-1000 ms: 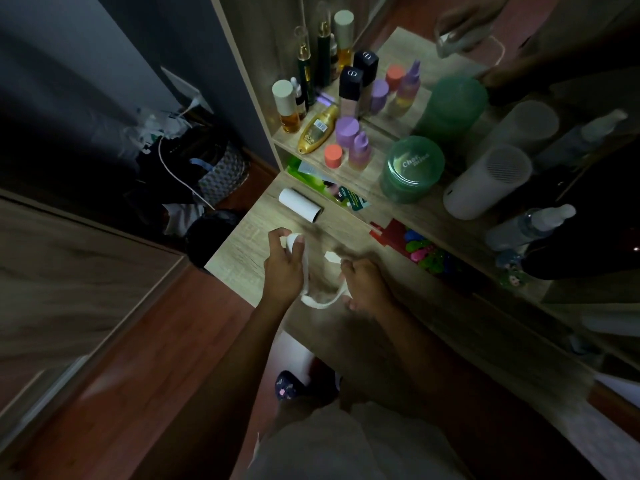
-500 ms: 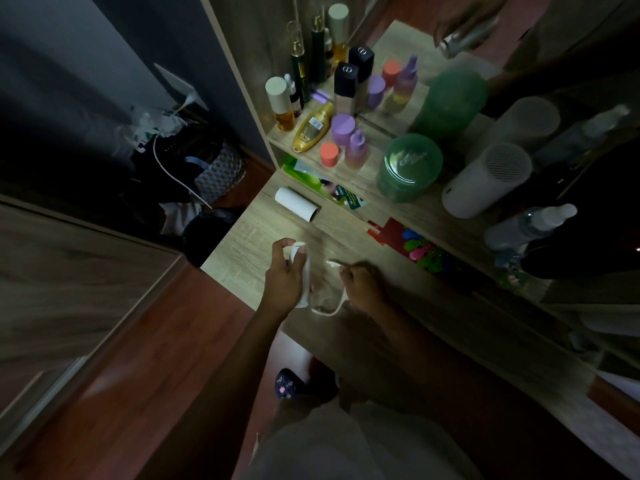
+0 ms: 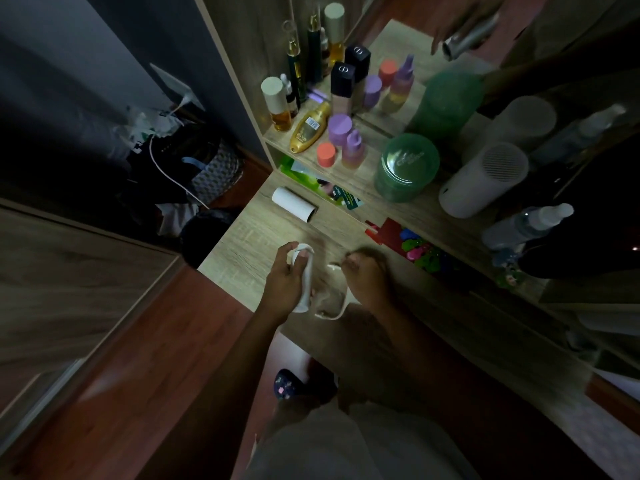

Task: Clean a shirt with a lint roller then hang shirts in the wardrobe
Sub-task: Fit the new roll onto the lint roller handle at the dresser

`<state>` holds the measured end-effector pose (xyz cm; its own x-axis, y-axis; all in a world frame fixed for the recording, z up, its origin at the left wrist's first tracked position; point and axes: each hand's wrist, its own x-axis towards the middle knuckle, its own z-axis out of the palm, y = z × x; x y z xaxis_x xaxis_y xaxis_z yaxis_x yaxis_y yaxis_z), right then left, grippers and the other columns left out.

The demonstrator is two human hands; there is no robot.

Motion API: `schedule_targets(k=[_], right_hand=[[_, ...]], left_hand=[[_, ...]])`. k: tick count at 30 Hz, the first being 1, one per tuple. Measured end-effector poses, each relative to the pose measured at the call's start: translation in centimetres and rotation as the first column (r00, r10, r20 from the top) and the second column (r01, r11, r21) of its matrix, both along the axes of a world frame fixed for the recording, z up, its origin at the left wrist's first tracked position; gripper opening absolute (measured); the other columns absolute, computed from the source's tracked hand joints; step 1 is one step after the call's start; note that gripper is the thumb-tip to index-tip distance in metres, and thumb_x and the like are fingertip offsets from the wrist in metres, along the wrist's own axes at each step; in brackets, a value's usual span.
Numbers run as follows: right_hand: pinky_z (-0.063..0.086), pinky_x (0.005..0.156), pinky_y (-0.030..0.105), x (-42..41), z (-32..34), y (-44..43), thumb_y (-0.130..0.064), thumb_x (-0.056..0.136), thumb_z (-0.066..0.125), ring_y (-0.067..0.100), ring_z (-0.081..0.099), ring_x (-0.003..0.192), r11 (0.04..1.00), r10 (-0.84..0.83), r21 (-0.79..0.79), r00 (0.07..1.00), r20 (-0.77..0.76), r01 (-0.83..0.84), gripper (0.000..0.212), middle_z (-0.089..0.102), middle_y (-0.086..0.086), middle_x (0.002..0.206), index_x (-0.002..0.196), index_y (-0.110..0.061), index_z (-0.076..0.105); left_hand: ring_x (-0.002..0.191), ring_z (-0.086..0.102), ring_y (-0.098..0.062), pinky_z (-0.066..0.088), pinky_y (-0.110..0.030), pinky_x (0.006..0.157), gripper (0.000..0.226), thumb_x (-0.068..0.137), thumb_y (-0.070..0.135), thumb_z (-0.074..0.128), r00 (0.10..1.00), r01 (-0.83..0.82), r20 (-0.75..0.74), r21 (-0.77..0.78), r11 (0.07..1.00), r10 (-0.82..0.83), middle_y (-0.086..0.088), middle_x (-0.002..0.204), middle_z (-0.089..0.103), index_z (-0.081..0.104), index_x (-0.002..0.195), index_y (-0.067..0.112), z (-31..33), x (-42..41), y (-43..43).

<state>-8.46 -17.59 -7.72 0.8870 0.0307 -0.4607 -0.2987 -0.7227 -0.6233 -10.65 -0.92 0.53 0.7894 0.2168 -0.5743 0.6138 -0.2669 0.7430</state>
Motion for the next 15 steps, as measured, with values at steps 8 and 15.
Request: schedule_targets(k=[8,15], right_hand=[[0.045,0.06,0.015,2.0,3.8,1.1,-0.028,0.099,0.059,0.008,0.059,0.071,0.814,-0.034,0.552,0.964,-0.263,0.179,0.029,0.065,0.005,0.078,0.104,-0.003,0.072],[0.047,0.067,0.027,2.2,2.7,1.2,-0.03,0.093,0.066,0.013,0.063,0.075,0.779,-0.001,0.6,0.958,-0.286,0.18,0.014,0.075,0.014,0.088,0.098,-0.022,0.077]], left_hand=[[0.099,0.067,-0.032,0.059,-0.049,0.083,0.035,0.098,0.055,0.051,0.997,0.073,-0.003,-0.067,0.995,-0.073,-0.01,0.122,0.063,0.049,0.131,0.042,0.4,0.1,-0.2],[0.108,0.063,-0.024,0.054,-0.036,0.085,0.035,0.104,0.044,0.046,0.992,0.122,-0.016,-0.055,0.991,-0.123,-0.004,0.128,0.059,0.05,0.138,0.035,-0.4,0.0,0.3]])
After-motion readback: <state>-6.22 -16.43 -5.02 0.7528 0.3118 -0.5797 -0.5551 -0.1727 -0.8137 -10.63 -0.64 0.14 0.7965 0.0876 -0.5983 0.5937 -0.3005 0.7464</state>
